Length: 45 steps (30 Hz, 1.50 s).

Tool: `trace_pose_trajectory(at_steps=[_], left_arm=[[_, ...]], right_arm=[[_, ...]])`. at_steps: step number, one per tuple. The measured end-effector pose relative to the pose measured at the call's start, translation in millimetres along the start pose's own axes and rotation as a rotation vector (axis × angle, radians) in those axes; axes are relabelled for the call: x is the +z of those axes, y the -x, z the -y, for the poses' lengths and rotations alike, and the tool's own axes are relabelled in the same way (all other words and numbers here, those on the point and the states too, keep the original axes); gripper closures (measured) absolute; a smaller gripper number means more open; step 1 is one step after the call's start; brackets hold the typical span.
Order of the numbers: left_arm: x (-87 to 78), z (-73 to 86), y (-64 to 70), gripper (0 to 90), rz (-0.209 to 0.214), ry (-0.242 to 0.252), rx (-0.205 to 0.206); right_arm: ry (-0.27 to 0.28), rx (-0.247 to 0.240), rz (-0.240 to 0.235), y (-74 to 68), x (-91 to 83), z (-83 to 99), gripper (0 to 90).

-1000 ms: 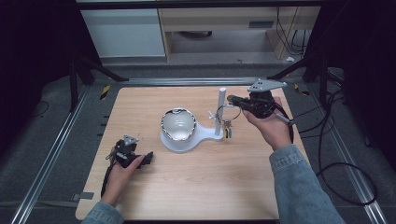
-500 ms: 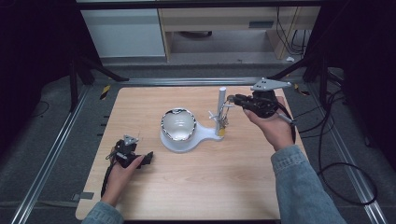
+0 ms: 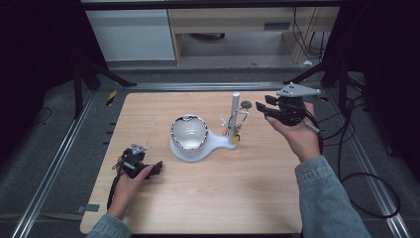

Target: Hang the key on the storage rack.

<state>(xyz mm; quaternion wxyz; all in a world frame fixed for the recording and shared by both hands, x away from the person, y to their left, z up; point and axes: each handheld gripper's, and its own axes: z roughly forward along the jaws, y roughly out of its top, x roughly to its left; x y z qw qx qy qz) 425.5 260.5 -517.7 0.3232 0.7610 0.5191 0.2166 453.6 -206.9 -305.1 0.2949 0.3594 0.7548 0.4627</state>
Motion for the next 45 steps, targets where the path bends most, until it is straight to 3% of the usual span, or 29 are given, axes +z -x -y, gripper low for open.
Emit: trace_pose_trajectory(at_steps=[9, 14, 18, 25, 45], left_arm=[[0.0, 0.0, 0.0, 0.0, 0.0, 0.0, 0.0], [0.1, 0.0, 0.0, 0.0, 0.001, 0.0, -0.001], [0.1, 0.0, 0.0, 0.0, 0.001, 0.0, -0.001], [0.0, 0.1, 0.2, 0.0, 0.0, 0.0, -0.002], [-0.1, 0.1, 0.4, 0.0, -0.002, 0.0, -0.002]], right_arm=[[0.013, 0.007, 0.097, 8.6, -3.6, 7.9, 23.0], [0.003, 0.026, 0.12, 11.8, -1.7, 14.7, 11.1], [-0.012, 0.03, 0.127, 13.3, -0.5, 21.4, 6.8], [-0.024, 0.039, 0.126, 16.2, 0.4, 31.4, 6.2], [-0.108, 0.068, 0.145, 15.6, 7.3, 84.1, 9.4]])
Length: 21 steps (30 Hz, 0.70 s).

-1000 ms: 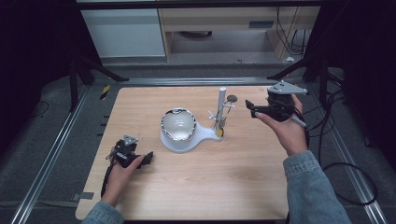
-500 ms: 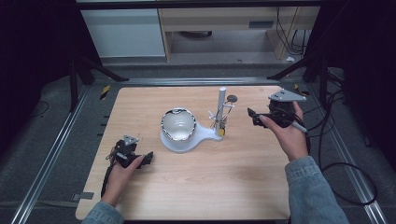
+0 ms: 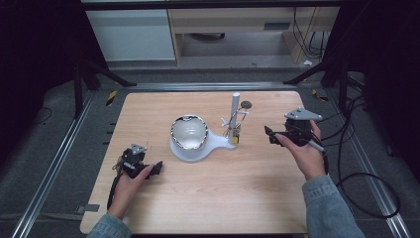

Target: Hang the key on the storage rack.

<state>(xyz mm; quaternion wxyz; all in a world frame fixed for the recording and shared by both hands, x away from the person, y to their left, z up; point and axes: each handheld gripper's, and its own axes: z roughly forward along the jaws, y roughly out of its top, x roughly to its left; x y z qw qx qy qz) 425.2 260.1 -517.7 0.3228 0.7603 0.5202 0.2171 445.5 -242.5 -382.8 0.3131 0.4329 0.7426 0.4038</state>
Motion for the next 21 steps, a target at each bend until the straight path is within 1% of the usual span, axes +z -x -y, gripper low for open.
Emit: trace_pose_trajectory(at_steps=[9, 15, 21], left_arm=[[-0.1, 0.1, 0.4, 0.0, -0.001, 0.0, -0.002], [-0.1, 0.1, 0.4, 0.0, -0.002, 0.0, -0.002], [-0.2, 0.1, 0.5, 0.0, -0.002, -0.001, -0.002]], right_arm=[[-0.046, 0.022, 0.0, -1.4, 7.0, 31.6, 11.8], [-0.073, 0.031, -0.002, -1.0, 11.2, 42.9, 12.6], [-0.091, 0.032, -0.007, -1.7, 16.6, 48.3, 13.4]])
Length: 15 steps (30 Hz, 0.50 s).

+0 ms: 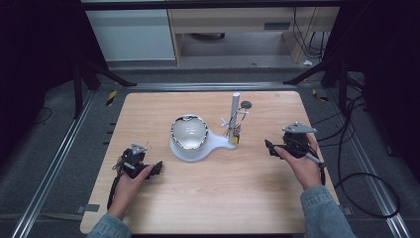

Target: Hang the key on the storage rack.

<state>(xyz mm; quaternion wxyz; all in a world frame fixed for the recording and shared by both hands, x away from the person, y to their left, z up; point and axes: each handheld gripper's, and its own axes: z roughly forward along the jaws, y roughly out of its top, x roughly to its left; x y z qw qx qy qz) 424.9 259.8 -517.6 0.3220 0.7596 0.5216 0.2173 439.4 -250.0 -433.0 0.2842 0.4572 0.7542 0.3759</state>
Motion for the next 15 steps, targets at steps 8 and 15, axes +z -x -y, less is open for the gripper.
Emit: trace_pose_trajectory(at_steps=[8, 15], left_arm=[[0.0, 0.0, 0.0, 0.0, 0.0, 0.0, 0.0], [0.0, 0.0, 0.0, 0.0, 0.0, 0.0, 0.0]], right_arm=[[-0.052, -0.008, -0.014, -3.0, 10.3, 5.5, 13.5], [-0.098, -0.012, -0.031, -7.4, 23.2, 9.1, 13.6]])
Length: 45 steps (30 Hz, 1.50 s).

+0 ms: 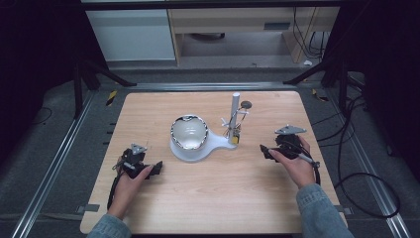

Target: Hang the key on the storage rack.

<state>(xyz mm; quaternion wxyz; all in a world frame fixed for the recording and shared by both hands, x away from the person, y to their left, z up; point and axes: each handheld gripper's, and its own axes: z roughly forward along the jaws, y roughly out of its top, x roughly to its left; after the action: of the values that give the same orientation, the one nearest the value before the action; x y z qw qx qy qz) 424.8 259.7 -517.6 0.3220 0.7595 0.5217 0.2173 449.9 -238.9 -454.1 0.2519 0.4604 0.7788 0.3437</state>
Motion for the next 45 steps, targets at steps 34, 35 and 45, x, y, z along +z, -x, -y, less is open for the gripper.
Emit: trace_pose_trajectory(at_steps=[34, 35, 45], left_arm=[[0.0, 0.2, 0.2, 0.0, 0.0, 0.001, 0.0], [0.0, 0.2, 0.2, 0.0, 0.0, 0.002, 0.0], [0.0, 0.2, 0.2, 0.0, 0.0, 0.001, 0.0]], right_arm=[[-0.053, 0.124, 0.077, 31.2, 37.7, 17.2, 10.0], [-0.059, 0.123, 0.079, 30.1, 40.0, 18.0, 9.7], [-0.082, 0.148, 0.105, 29.1, 49.3, 27.4, 6.0]])
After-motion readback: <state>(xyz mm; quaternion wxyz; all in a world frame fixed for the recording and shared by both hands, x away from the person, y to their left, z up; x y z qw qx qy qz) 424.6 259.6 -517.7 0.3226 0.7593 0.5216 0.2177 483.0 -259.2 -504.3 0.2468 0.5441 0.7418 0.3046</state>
